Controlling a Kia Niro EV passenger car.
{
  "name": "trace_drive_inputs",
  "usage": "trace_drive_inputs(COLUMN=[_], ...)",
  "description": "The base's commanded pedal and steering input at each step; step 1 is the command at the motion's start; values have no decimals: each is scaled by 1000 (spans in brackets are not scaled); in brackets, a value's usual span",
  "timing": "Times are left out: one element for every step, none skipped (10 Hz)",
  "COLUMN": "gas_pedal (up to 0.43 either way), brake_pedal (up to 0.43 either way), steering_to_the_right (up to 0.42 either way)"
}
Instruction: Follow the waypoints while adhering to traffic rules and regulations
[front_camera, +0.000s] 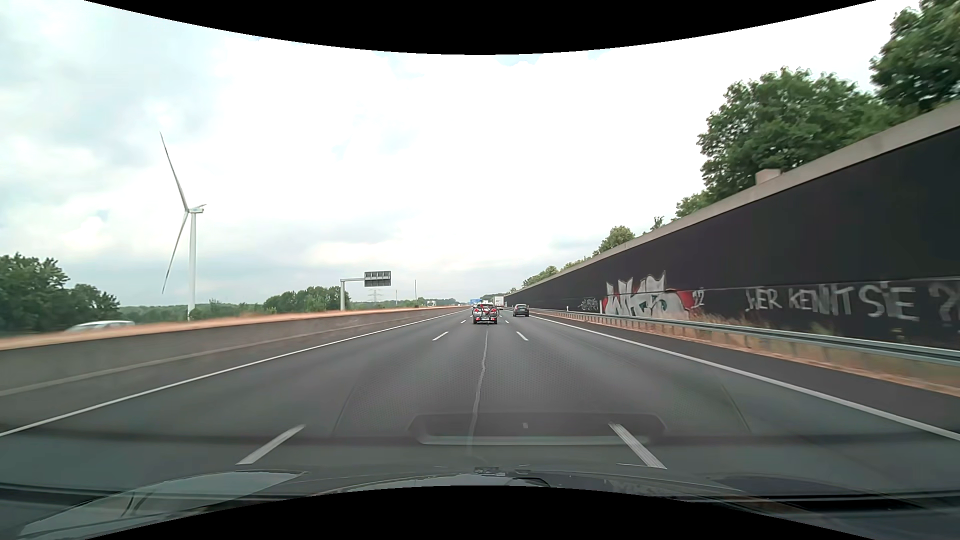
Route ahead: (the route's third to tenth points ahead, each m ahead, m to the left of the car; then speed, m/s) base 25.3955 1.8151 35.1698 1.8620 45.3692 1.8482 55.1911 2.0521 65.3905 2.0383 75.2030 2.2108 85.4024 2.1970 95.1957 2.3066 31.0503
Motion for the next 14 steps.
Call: trace_drive_inputs(gas_pedal=[260,260,260,260,248,248,248,248,248,248,248,248,248,248], brake_pedal=[0,0,0,0,0,0,0,0,0,0,0,0,0,0], steering_to_the_right=[-3,-3,-3,-3,-3,-3,-3,-3,-3,-3,-3,-3,-3,-3])
